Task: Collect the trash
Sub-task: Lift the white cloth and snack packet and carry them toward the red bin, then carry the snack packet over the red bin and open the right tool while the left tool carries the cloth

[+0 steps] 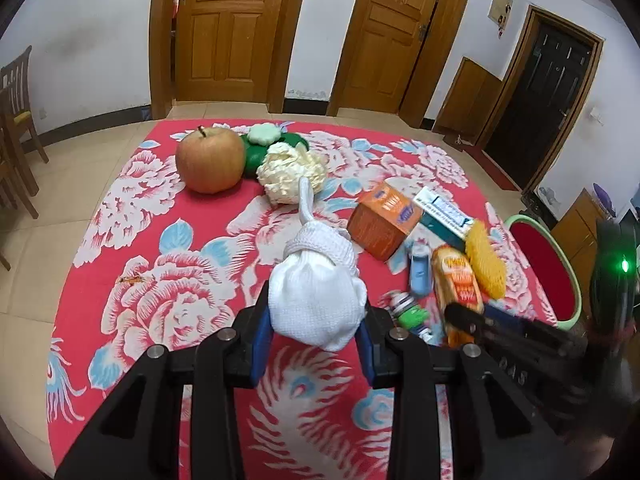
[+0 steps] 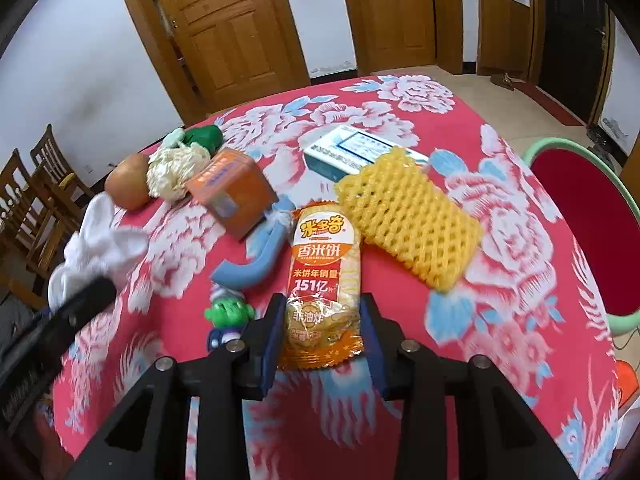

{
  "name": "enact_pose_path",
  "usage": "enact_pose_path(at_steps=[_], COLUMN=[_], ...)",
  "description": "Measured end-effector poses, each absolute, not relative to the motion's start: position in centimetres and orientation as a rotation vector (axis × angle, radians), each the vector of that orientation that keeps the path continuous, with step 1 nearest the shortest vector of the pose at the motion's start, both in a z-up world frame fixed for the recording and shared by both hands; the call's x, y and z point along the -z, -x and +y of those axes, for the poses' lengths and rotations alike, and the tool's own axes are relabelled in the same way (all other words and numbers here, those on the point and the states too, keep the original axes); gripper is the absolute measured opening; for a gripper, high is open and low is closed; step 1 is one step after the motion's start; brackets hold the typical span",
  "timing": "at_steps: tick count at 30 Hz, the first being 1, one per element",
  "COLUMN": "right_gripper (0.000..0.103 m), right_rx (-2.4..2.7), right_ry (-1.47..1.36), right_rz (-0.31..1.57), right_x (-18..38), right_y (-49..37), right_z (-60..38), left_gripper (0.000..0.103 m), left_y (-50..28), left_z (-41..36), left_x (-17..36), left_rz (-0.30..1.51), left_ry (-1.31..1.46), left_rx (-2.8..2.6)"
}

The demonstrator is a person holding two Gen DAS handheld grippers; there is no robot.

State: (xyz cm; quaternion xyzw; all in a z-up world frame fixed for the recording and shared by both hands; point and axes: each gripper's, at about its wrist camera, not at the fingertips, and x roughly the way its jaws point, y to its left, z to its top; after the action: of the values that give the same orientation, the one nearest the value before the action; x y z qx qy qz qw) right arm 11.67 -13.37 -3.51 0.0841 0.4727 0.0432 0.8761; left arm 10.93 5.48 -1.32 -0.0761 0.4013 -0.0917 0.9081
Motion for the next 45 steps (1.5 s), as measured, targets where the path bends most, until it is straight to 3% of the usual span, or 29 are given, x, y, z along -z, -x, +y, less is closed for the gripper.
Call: enact_pose_path(at_steps=[22,37,45], right_gripper=[0.039,0.039,0.039], right_rx=[-0.183,-0.089,-0.161], right_ry=[-0.249,-0.206,-0.262], right_rz=[0.918,1.005,0.923], right_x=[-0.1,3.6,1.8], right_y=[-3.7,-3.7,-2.9], right_z=[-20.0,-22.5,-22.4], left_gripper=[0.035,0.035,0.035], left_y=[-8.3,-8.5,-8.3], left_z=[-1.4,-3.5,-4.5], left_x=[-1.2,0.5,0.5], left_rz=[0.818,0.862,0.868], left_ry=[0.098,0.101,0.098], left_rx=[0.259,0.318,0.346])
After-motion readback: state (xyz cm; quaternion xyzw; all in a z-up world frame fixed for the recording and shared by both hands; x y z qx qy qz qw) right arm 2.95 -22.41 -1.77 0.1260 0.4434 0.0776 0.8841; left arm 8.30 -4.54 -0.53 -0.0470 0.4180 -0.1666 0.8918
